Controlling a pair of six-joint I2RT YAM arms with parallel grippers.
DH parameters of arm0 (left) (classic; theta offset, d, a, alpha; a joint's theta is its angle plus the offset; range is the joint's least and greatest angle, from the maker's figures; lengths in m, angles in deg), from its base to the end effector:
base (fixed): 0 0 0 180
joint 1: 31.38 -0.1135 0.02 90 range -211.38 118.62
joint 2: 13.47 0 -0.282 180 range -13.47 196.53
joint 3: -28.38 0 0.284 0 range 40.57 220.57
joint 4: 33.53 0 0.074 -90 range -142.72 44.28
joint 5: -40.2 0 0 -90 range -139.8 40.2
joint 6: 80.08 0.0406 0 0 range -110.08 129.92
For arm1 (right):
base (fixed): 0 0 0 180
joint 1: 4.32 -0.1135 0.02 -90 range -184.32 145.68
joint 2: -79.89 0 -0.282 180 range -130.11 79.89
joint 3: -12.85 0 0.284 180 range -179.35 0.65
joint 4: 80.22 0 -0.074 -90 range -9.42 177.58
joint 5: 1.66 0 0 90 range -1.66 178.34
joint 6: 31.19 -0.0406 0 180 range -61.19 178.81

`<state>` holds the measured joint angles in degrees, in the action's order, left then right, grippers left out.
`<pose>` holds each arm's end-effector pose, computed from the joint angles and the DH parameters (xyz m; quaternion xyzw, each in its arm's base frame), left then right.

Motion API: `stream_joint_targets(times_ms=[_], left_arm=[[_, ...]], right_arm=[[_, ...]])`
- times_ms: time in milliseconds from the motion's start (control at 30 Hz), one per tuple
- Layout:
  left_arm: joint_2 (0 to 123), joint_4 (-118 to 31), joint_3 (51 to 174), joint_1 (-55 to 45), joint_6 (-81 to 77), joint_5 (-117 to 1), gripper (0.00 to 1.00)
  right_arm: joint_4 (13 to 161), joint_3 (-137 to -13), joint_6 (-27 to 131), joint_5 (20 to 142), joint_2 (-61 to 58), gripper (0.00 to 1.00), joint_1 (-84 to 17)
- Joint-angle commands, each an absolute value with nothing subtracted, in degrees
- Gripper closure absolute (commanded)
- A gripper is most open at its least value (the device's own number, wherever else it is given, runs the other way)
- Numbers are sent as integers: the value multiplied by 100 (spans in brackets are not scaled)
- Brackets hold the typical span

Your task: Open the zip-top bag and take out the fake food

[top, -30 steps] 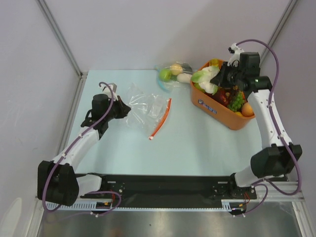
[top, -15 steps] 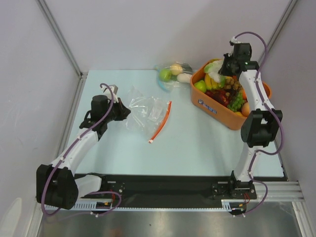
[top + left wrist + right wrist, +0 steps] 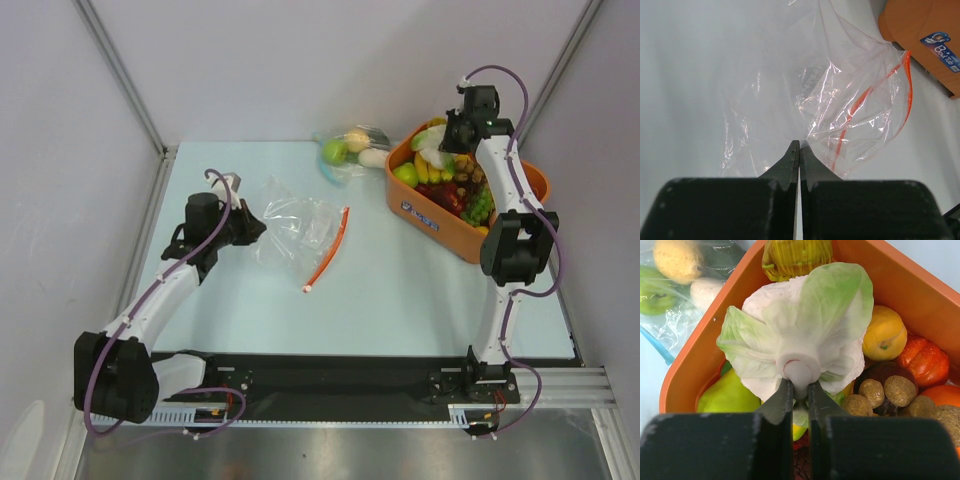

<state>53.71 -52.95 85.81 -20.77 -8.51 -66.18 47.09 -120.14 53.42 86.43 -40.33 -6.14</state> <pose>0.2821 -0.0645 0.2703 0.0137 0.8565 -0.2446 0.4543 0.5265 0.0181 0.3464 0.0212 0.9057 0.0417 0.4214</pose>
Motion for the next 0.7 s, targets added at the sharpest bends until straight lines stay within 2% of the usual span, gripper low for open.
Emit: stream_joint_targets(times_ms=[0,33,67,133,200,233,400,667], left_arm=[[5403,-5205,8751,-2110,-748,-6834,100],[5403,-5205,8751,-2110,-739,-6843,100],[5403,-5205,8760,-2110,-739,-6852,100],[5403,-5196,8751,-2101,-730,-6869,100],[5394,-5196,8751,-2101,-730,-6887,100],[5394,-5205,8751,-2109,-730,-6887,100],[5421,-5258,8768,-2110,-730,-6843,100],[5474,-5381,8804,-2110,-722,-6685,99]], right_arm=[[4645,-12073,5441,8781,-3938,89,-678],[4628,-12090,5441,8781,-3903,82,-687],[4636,-12099,5424,8781,-3876,69,-687],[4654,-12143,5424,8781,-3832,54,-696],[4619,-12318,5441,8773,-3814,20,-696],[4584,-12380,5441,8755,-3823,14,-696],[4794,-12346,5415,8474,-3429,14,-696],[5612,-11248,5283,8113,-1865,13,-757]])
